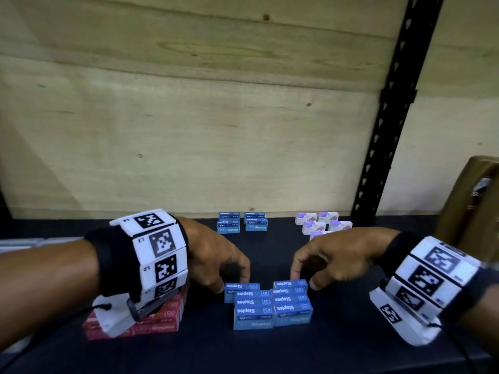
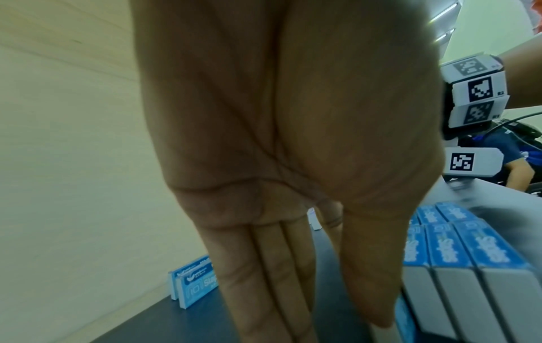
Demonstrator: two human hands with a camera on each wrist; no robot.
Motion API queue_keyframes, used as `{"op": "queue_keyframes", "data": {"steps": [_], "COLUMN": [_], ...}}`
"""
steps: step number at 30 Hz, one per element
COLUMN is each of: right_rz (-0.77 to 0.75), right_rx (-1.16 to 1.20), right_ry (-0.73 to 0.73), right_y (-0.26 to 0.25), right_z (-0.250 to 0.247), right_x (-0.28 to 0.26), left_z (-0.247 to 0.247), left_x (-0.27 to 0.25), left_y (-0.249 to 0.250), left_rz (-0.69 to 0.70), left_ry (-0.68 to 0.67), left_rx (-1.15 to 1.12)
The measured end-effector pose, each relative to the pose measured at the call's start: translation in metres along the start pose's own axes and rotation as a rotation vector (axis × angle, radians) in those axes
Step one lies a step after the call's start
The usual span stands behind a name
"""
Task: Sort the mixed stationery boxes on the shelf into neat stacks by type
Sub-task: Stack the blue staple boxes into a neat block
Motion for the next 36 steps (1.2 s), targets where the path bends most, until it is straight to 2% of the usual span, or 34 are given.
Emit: {"op": "queue_keyframes", "data": {"steps": [21,28,32,36], "right_rz": [0.028,0.137,0.161,0.156], "right_rx": [-0.101,0.002,0.061,0.011], "right_ry": [-0.007,-0.024,-0.022,-0.027], "right_y": [-0.009,-0.003,-0.003,-0.008], "right_z": [0.002,0.007,0.013,0.018], "right_x": [-0.001,-0.008,-0.010,-0.015], "left_z": [-0.003,0.003,0.004,0.010], "left_x": [0.006,-0.002,-0.005,-0.008], "left_y": [0.008,-0.001,0.005,0.008], "left_rz": [0.004,-0.146,-0.144,-0.172], "left_ry": [0.016,-0.036,-0.031,-0.049], "left_rx": [0.021,-0.127,-0.256,-0.214]}}
Point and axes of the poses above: each hand's wrist, its own x-axis towards the middle knuckle, its own z-axis out of the palm, y = z × x, the point moved 8 cm from there along x, towards the middle knuckle, and after that the axes turned 2 degrees about -x, right-handed, at the moved point
